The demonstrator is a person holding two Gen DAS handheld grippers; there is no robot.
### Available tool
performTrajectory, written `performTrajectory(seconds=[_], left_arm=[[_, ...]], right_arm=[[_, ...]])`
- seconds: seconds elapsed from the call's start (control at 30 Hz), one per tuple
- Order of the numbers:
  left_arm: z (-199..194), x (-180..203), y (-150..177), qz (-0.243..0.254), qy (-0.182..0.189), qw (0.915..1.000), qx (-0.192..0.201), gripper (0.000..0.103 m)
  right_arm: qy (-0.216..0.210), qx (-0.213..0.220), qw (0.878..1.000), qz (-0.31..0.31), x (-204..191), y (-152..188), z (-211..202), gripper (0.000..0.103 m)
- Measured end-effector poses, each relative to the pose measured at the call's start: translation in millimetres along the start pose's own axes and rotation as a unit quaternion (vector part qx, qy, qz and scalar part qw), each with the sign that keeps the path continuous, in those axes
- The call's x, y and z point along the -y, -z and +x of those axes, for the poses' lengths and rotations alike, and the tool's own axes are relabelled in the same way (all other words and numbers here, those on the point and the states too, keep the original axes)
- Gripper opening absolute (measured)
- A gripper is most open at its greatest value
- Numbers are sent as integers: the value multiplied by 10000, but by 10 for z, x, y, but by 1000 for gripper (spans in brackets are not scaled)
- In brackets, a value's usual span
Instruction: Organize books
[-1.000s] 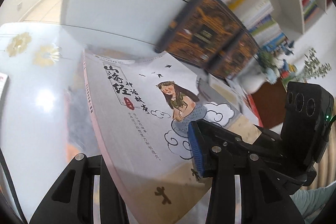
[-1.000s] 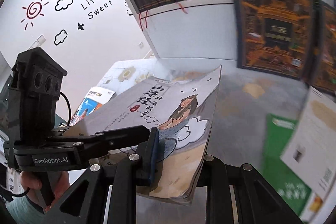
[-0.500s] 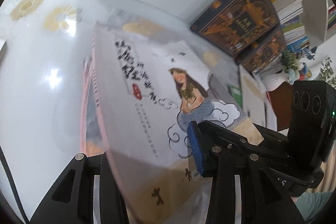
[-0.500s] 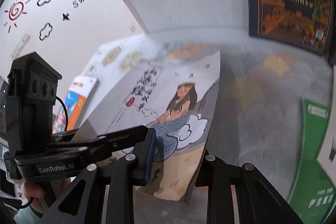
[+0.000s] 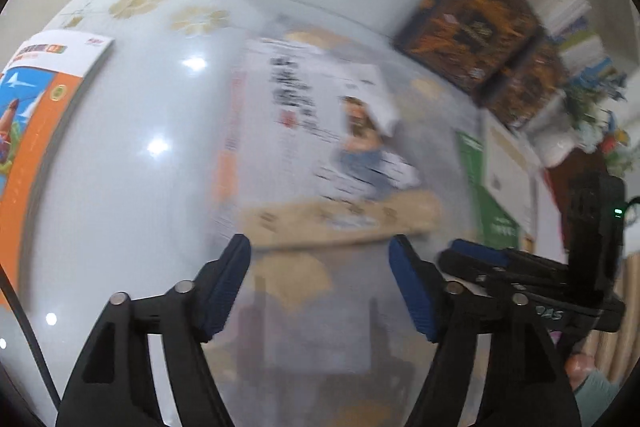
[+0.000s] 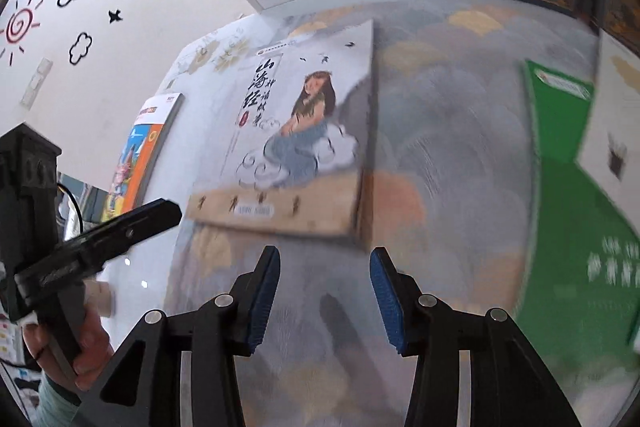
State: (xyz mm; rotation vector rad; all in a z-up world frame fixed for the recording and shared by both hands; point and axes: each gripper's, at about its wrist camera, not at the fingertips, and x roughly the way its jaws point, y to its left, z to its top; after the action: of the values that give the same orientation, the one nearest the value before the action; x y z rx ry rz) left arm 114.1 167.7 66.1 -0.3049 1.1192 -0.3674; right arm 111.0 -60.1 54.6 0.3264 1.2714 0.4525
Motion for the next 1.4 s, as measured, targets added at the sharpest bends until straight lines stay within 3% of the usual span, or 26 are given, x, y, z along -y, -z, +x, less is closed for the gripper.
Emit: performTrajectory(seconds=[0.23,0.33,0.47,0.53,0.57,0.6,0.63,0.77,0.87,1.13,1.4], left_arm=[[264,791,449,673,334,9955,-582,74],[454,1077,737,984,174,9924,-724,74],[684,1282,930,1123,-343,9914,-572,75],[687,1422,1019,1387,-564,9882,-319,79],[703,1459,1062,1440,-612,9872,-300,86],[731,1496,1120,1469,-679,9865,-269,100],[749,1503,1158,1508,-716,9856,-267,103],[845,1687,1325,2095,-1477,9666,-39,103],[776,1590,1379,1824,-1373,9733,252,103],[755,1571,1548,1591,-1531,9713,887,103],[774,1587,1543,1568,-1523,9718,890,103]], right_arm=[[435,144,9989,87,201,593,-533,45],[690,190,9961,512,444,962,-729,45],[748,242,9891,1243,791,1415,-901,45],[760,276,9869,1394,860,1526,-948,45],[778,304,9861,1433,878,1574,-976,45],[794,349,9855,1460,888,1618,-1006,45],[799,396,9848,1488,891,1657,-1035,45],[770,494,9834,1566,855,1759,-1083,46],[791,487,9831,1575,815,1828,-1067,47],[760,493,9802,1762,835,1995,-1069,48],[842,477,9791,1790,826,2087,-1093,50]])
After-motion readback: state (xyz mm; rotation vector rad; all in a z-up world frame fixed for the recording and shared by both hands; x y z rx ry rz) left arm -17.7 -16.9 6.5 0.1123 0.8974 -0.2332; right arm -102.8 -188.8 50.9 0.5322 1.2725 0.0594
